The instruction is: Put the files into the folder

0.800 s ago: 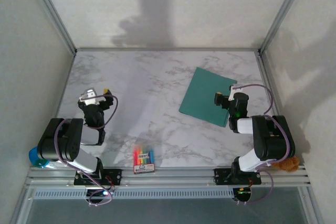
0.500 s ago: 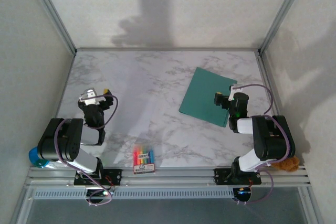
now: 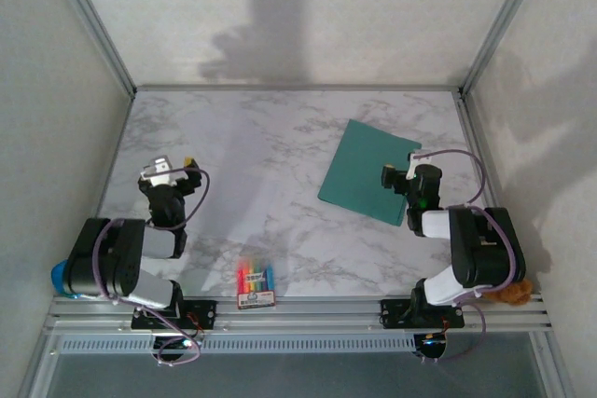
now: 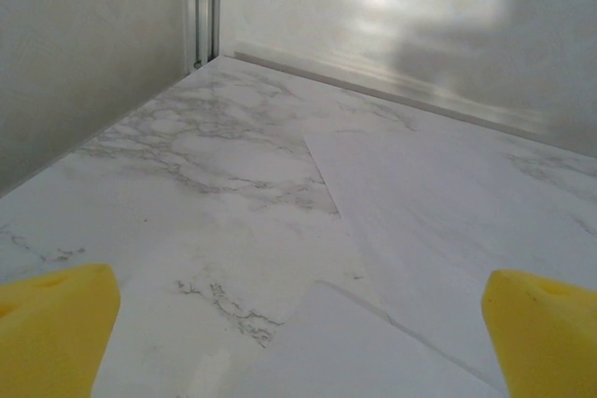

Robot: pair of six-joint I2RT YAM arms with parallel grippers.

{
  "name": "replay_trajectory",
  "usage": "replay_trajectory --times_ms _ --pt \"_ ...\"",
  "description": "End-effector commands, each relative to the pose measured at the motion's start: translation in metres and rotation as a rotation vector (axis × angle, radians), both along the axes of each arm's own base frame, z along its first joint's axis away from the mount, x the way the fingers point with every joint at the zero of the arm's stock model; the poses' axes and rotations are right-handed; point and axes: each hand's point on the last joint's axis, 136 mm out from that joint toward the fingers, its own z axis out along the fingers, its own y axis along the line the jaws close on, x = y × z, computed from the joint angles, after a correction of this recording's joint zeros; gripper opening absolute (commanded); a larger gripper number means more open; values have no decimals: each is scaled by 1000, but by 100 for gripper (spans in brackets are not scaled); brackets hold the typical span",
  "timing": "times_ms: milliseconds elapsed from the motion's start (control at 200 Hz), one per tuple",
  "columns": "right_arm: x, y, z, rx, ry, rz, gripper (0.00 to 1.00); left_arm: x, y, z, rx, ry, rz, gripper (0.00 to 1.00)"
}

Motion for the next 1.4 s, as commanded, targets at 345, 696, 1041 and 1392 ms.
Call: replay_trajectory --times_ms 345,696,1041,1392 --pt "-23 -3 112 246 18 -105 99 21 -77 147 -118 -176 -118 99" --pt "-36 16 87 752 288 -111 99 82 -250 131 -334 207 -548 99" --pt "-37 5 29 795 492 -140 97 92 -363 51 -444 526 -792 99" --pt "-26 5 -11 798 618 -154 86 95 -407 -26 -486 753 -833 99"
